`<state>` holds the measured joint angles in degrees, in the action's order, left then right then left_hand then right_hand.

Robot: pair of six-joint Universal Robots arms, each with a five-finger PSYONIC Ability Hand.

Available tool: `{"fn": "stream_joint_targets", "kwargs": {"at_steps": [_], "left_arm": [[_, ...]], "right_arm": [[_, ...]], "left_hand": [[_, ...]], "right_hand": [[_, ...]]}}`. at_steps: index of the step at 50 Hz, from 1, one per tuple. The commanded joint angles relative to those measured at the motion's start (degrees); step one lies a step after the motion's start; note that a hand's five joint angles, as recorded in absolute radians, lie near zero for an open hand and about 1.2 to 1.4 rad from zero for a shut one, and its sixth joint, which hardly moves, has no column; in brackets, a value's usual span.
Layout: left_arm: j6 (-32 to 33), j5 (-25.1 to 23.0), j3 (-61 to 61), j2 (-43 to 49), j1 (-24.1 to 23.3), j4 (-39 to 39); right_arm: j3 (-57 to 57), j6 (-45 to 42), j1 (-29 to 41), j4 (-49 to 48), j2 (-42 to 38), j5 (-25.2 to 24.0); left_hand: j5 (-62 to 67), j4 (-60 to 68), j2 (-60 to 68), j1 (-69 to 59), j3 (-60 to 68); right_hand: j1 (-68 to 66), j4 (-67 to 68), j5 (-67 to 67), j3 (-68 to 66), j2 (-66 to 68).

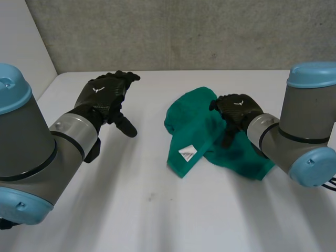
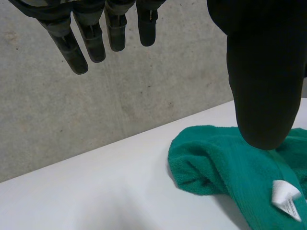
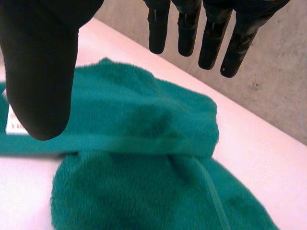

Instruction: Fold the towel.

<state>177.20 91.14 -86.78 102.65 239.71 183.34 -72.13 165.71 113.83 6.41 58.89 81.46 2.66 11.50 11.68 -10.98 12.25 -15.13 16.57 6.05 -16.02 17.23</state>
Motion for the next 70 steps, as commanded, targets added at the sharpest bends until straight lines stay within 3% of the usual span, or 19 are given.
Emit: {"fn": "stream_joint_targets", "kwargs": {"at_steps": [1, 20, 37, 38, 39, 41, 43, 45, 53, 62, 67, 70], "left_arm": [[0.1, -0.2, -0.2, 0.6, 0.0, 0.1], [0.2, -0.3, -0.1, 2.4, 0.0, 0.2], [0.3, -0.3, 0.0, 2.4, 0.1, 0.3], [0.3, -0.3, 0.0, 2.4, 0.1, 0.3], [0.3, -0.3, 0.0, 2.4, 0.1, 0.3], [0.2, -0.3, 0.0, 2.4, 0.1, 0.3], [0.3, -0.3, 0.1, 2.4, 0.1, 0.2], [0.3, -0.3, 0.1, 2.4, 0.1, 0.3], [0.1, -0.3, 0.3, 2.5, 0.1, 0.3], [-4.0, 0.1, 0.5, 4.1, -1.0, 0.2], [-20.9, -0.4, 1.4, 7.6, -4.6, -0.4], [-27.1, -0.7, 2.2, 10.2, -5.9, -0.6]], "right_arm": [[-1.3, -4.5, 0.7, -0.3, -0.8, -0.4], [2.1, -6.7, 9.4, -5.5, -10.1, -5.3], [12.8, -10.9, 10.4, -5.9, -20.7, -2.6], [13.8, -11.7, 10.4, -5.9, -21.4, -1.3], [13.8, -11.7, 10.4, -5.9, -21.4, -1.3], [16.5, -12.3, 10.3, -6.3, -21.6, 2.5], [17.3, -12.1, 9.9, -6.6, -21.4, 3.6], [18.6, -11.7, 9.8, -7.1, -20.9, 5.0], [19.3, -11.6, 9.7, -7.5, -4.7, 5.9], [18.8, -12.1, 9.6, -6.4, 7.2, 2.2], [18.9, -12.2, 10.0, -6.2, 10.7, 1.3], [19.1, -12.2, 10.4, -6.2, 11.5, 1.2]], "left_hand": [[-1.8, -0.6, -0.8, 0.1, -1.4], [-1.8, -0.6, -0.8, 0.1, -1.4], [-1.8, -0.6, -0.8, 0.1, -1.4], [-1.8, -0.6, -0.8, 0.1, -1.4], [-1.8, -0.6, -0.8, 0.1, -1.4], [-1.8, -0.6, -0.8, 0.1, -1.4], [-1.8, -0.6, -0.8, 0.1, -1.4], [-1.8, -0.6, -0.8, 0.1, -1.4], [-1.8, -0.6, -0.8, 0.1, -1.4], [-1.8, -0.6, -0.8, 0.1, -1.4], [-1.1, 0.1, -0.1, -0.6, -0.7], [-1.3, -0.1, -0.3, -0.4, -0.9]], "right_hand": [[0.2, -1.6, -1.1, 1.1, -2.3], [-2.4, 0.9, 1.4, -1.5, 0.3], [-13.3, 11.8, 12.4, -12.4, 11.2], [-21.4, 20.0, 20.5, -20.6, 19.4], [-21.5, 20.1, 20.6, -20.6, 19.4], [-64.7, 63.2, 63.7, -63.8, 62.6], [-64.9, 63.4, 63.9, -64.0, 62.8], [-64.9, 63.4, 63.9, -64.0, 62.8], [-64.9, 63.4, 63.9, -64.0, 62.8], [-64.9, 63.4, 63.9, -64.0, 62.8], [-64.9, 63.4, 63.9, -64.0, 62.8], [-64.9, 63.4, 63.9, -64.0, 62.8]]}}
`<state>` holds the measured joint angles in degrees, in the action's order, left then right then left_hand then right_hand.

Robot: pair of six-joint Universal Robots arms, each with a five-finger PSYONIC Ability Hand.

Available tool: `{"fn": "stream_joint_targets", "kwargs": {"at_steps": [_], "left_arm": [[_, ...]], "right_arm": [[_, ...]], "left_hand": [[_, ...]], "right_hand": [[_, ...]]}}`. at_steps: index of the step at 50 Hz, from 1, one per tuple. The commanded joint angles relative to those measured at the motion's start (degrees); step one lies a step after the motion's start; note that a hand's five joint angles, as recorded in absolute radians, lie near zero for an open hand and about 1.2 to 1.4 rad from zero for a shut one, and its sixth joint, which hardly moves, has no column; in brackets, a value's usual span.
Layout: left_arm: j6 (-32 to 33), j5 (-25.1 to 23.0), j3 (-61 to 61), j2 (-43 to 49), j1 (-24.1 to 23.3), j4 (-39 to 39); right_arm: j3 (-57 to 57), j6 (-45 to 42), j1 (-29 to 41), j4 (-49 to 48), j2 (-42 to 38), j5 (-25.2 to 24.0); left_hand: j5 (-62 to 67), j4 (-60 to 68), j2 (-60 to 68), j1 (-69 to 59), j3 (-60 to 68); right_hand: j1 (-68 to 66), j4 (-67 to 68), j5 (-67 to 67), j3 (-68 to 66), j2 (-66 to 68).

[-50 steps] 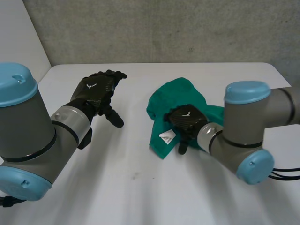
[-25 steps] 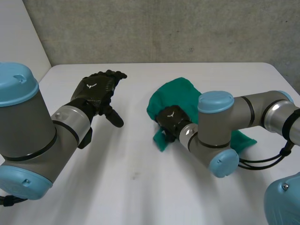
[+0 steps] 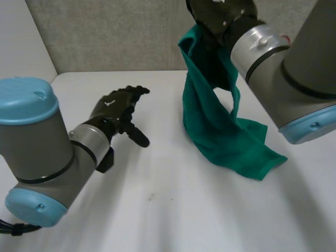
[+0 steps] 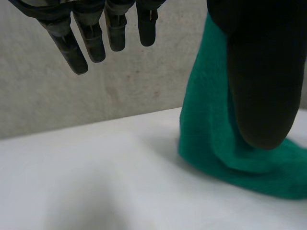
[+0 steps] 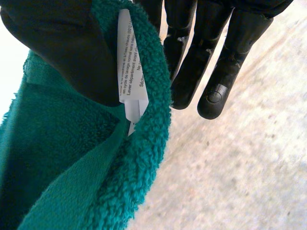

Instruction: Fold the towel.

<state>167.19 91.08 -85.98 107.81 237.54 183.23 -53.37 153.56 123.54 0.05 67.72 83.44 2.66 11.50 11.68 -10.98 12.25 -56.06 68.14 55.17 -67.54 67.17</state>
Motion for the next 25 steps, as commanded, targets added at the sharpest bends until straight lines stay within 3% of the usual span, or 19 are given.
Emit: {"fn": "stream_joint_targets", "kwargs": {"at_steps": [1, 5, 15, 25], "left_arm": [[-18.7, -0.7, 1.7, 6.0, -4.1, -0.7], [-24.4, -1.6, 4.7, 12.4, -6.1, -0.7], [-25.4, -1.5, 17.2, 24.2, -9.7, 0.4], [-31.4, -3.4, 18.7, 25.6, -12.1, 3.6]], "right_arm": [[0.5, 0.0, 0.8, 0.1, 3.5, -1.1], [0.5, 0.0, 0.8, 0.4, 5.3, -1.4], [-1.9, 0.6, 5.9, 2.1, 13.5, -0.8], [-4.4, 5.2, 5.2, 2.1, 16.8, 0.5]], "left_hand": [[-1.3, -0.1, -0.3, -0.4, -0.9], [-1.3, -0.1, -0.3, -0.4, -0.9], [-0.9, 0.2, 0.0, -0.7, -0.5], [1.1, 2.2, 2.1, -2.8, 1.5]], "right_hand": [[-23.9, 11.9, 14.8, -12.5, 12.8], [-23.9, 11.9, 14.8, -12.5, 12.8], [-23.9, 11.9, 14.8, -12.5, 12.8], [-23.9, 11.9, 14.8, -12.5, 12.8]]}}
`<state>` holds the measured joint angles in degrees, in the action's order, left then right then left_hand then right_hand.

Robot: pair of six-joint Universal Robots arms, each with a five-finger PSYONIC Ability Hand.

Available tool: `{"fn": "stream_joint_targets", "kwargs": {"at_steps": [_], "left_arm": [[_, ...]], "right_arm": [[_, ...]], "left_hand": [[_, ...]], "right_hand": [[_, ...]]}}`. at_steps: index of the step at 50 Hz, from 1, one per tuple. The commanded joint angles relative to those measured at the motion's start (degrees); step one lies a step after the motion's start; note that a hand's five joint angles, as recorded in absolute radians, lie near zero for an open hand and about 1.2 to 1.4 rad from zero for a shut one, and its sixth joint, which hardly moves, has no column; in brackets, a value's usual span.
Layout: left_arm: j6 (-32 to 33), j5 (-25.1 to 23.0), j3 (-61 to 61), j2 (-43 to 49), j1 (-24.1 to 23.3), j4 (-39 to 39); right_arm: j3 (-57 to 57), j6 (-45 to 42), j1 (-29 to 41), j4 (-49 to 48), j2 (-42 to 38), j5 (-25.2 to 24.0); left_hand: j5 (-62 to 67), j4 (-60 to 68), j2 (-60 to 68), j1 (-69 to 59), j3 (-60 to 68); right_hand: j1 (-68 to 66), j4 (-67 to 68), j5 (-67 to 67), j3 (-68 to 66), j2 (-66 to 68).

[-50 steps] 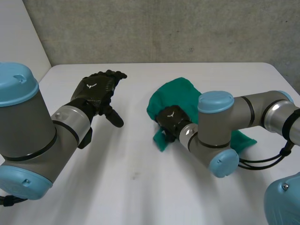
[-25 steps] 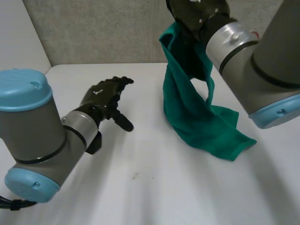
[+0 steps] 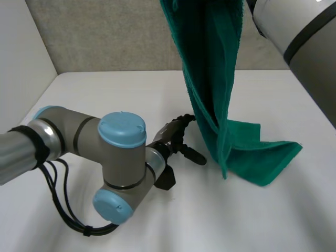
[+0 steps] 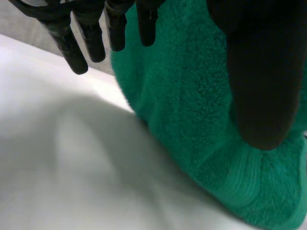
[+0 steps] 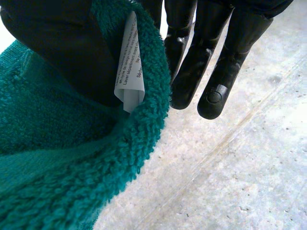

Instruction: Fold the towel.

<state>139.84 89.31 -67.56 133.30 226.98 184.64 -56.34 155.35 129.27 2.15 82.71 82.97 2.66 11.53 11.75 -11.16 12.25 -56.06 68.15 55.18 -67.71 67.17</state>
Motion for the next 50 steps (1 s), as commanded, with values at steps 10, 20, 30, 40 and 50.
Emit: {"fn": "stream_joint_targets", "kwargs": {"at_steps": [10, 20, 30, 40, 50], "left_arm": [[-10.5, -3.9, 1.1, 2.7, -4.0, 9.5], [-3.1, -3.2, -10.1, -12.6, 1.0, 5.6], [16.4, -8.4, -20.9, -33.2, 18.0, -3.6], [28.6, -18.5, -21.3, -32.3, 24.6, -13.2], [40.4, -12.5, -9.6, -8.8, 23.8, -13.5]], "right_arm": [[-1.7, 10.7, -0.6, 0.0, 6.2, 1.0], [-4.5, 12.0, -8.4, 1.6, 6.5, 1.0], [-15.6, 6.7, -21.9, 5.9, 2.6, -2.1], [-27.6, -2.7, -22.5, 6.6, -5.5, -7.3], [-32.3, -3.5, -21.8, -2.8, -17.4, -6.9]], "left_hand": [[45.2, 46.3, 46.1, -46.7, 45.6], [67.3, 68.5, 68.2, -68.8, 67.7], [67.3, 68.5, 68.2, -68.8, 67.7], [67.3, 68.5, 68.2, -68.8, 67.7], [67.0, 68.2, 67.9, -68.5, 67.4]], "right_hand": [[-23.9, 11.9, 14.8, -12.3, 12.8], [-23.9, 11.9, 14.8, -12.3, 12.8], [-23.9, 11.9, 14.8, -12.3, 12.8], [-23.9, 11.9, 14.8, -12.3, 12.8], [-23.9, 11.9, 14.8, -12.3, 12.8]]}}
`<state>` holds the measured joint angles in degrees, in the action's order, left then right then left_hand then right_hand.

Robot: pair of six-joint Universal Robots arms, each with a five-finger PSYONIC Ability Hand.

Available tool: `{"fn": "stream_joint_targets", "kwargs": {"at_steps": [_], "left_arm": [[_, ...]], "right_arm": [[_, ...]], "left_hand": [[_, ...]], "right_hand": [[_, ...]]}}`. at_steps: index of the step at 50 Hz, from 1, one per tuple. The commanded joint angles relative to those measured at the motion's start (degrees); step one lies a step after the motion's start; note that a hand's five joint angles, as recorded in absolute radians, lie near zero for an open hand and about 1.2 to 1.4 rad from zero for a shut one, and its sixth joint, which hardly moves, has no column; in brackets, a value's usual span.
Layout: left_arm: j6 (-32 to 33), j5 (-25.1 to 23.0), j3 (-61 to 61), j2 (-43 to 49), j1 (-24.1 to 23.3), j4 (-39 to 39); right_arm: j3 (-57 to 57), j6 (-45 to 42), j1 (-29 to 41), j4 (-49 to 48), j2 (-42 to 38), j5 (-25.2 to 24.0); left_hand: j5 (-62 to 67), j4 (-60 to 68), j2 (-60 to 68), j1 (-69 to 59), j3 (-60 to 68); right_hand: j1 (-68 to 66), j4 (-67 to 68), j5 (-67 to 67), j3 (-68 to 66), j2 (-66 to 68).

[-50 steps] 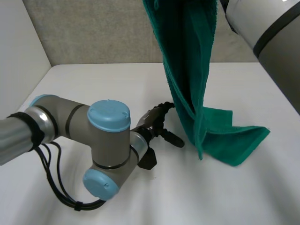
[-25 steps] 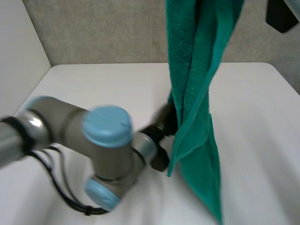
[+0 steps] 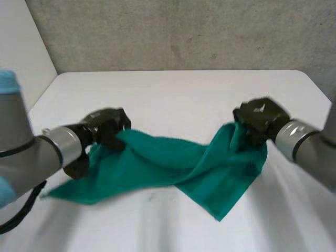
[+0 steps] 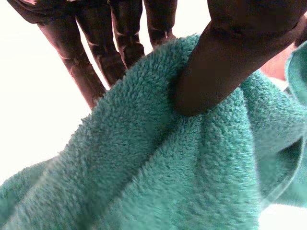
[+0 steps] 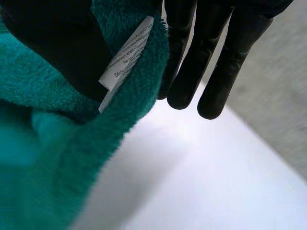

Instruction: Fold the towel.

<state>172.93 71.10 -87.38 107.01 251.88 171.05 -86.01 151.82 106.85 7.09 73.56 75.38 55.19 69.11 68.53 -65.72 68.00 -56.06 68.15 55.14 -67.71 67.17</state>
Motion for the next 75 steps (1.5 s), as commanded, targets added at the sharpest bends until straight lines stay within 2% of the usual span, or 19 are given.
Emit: {"fn": "stream_joint_targets", "kwargs": {"at_steps": [1, 3, 4, 5, 6, 8, 13, 25, 34, 43, 47, 49, 54, 58, 63, 64, 68, 71, 75], "left_arm": [[7.3, 6.2, 11.3, 18.7, -1.2, 0.1], [7.4, 7.2, 13.8, 20.1, -1.2, 0.5], [7.4, 7.2, 13.8, 20.1, -1.2, 0.5], [7.2, 7.4, 14.9, 19.8, -1.2, 1.2], [7.2, 7.4, 14.9, 19.8, -1.2, 1.2], [7.2, 7.4, 14.8, 18.4, -1.4, 1.6], [7.3, 7.6, 9.4, 9.3, -0.6, 1.2], [8.4, 8.3, -17.3, -11.3, 5.2, 1.7], [15.8, 8.3, -25.9, -13.1, 10.8, -0.1], [17.6, 8.7, -25.6, -6.8, 10.1, -0.6], [17.9, 9.9, -24.0, -3.3, 10.0, -0.3], [18.0, 12.0, -21.7, -1.8, 10.0, 0.3], [18.0, 13.6, -17.9, -3.7, 9.7, 0.1], [18.7, 13.2, -15.1, -12.8, 9.1, -0.1], [24.6, 12.7, -15.0, -16.0, 9.2, -0.7], [29.1, 12.3, -15.4, -14.5, 9.1, -1.3], [35.0, 13.2, -14.7, -7.5, 8.4, -1.4], [36.7, 13.7, -13.2, -4.3, 8.3, -1.3], [37.6, 17.0, 0.0, 5.1, 7.8, -1.2]], "right_arm": [[-2.8, 0.1, 0.6, -8.6, -8.4, 0.8], [-3.4, 0.3, 0.6, -10.6, -8.3, 1.3], [-3.5, 0.8, 0.6, -12.0, -8.2, 2.0], [-3.6, 1.0, 0.5, -12.6, -8.1, 2.5], [-3.7, 1.4, 0.5, -13.2, -8.0, 3.1], [-3.9, 2.1, 0.4, -14.2, -7.7, 4.6], [-4.6, 3.0, -0.3, -15.5, -7.2, 8.1], [-6.1, 3.0, -0.3, -16.6, -7.3, 8.1], [-6.3, 3.0, -0.3, -16.7, -6.9, 8.4], [-6.5, 2.4, -0.2, -16.6, -6.3, 8.6], [-6.5, 2.2, -0.2, -16.5, -5.6, 8.8], [-6.0, 2.0, -0.1, -16.0, -4.9, 8.6], [-5.5, -1.6, -0.2, -13.5, -0.9, 8.1], [-4.6, -10.9, -0.2, -6.0, 3.8, 7.7], [-3.1, -22.9, -0.3, 5.0, 5.2, 7.9], [-2.6, -26.0, -0.2, 7.7, 5.2, 8.1], [0.0, -28.8, 0.3, 10.6, 2.2, 8.3], [5.3, -28.7, 0.4, 10.6, -4.1, 8.7], [15.7, -26.7, 0.4, 10.0, -10.3, 9.6]], "left_hand": [[9.2, 5.3, 5.8, -8.6, 6.4], [-4.8, -8.7, -8.1, 5.3, -7.6], [-4.8, -8.8, -8.2, 5.4, -7.7], [-24.2, -28.1, -27.5, 24.7, -27.0], [-24.4, -28.3, -27.7, 24.9, -27.2], [-44.8, -48.7, -48.1, 45.3, -47.6], [-53.3, -57.2, -56.6, 53.8, -56.1], [-51.3, -55.2, -54.6, 51.8, -54.1], [-48.1, -52.0, -51.4, 48.6, -50.9], [-29.4, -33.3, -32.8, 30.0, -32.2], [-6.6, -10.5, -9.9, 7.1, -9.4], [14.8, 10.8, 11.4, -14.2, 11.9], [14.8, 10.9, 11.5, -14.3, 12.0], [14.8, 10.9, 11.5, -14.3, 12.0], [14.8, 10.9, 11.5, -14.3, 12.0], [14.8, 10.9, 11.5, -14.3, 12.0], [14.8, 10.9, 11.5, -14.3, 12.0], [14.8, 10.9, 11.5, -14.3, 12.0], [14.8, 10.9, 11.5, -14.3, 12.0]], "right_hand": [[-23.9, 11.8, 14.9, -12.3, 12.8], [-23.9, 11.8, 14.9, -12.3, 12.8], [-23.9, 11.8, 14.9, -12.3, 12.8], [-23.9, 11.8, 14.9, -12.3, 12.8], [-23.9, 11.8, 14.9, -12.3, 12.8], [-23.9, 11.8, 14.9, -12.3, 12.8], [-23.9, 11.8, 14.9, -12.3, 12.8], [-23.9, 11.8, 14.9, -12.3, 12.8], [-23.9, 11.8, 14.9, -12.3, 12.8], [-23.9, 11.8, 14.9, -12.3, 12.8], [-23.9, 11.8, 14.9, -12.3, 12.8], [-23.9, 11.8, 14.9, -12.3, 12.8], [-23.9, 11.8, 14.9, -12.3, 12.8], [-23.9, 11.8, 14.9, -12.3, 12.8], [-23.9, 11.8, 14.9, -12.3, 12.8], [-23.9, 11.8, 14.9, -12.3, 12.8], [-23.9, 11.8, 14.9, -12.3, 12.8], [-23.9, 11.8, 14.9, -12.3, 12.8], [-23.9, 11.8, 14.9, -12.3, 12.8]]}}
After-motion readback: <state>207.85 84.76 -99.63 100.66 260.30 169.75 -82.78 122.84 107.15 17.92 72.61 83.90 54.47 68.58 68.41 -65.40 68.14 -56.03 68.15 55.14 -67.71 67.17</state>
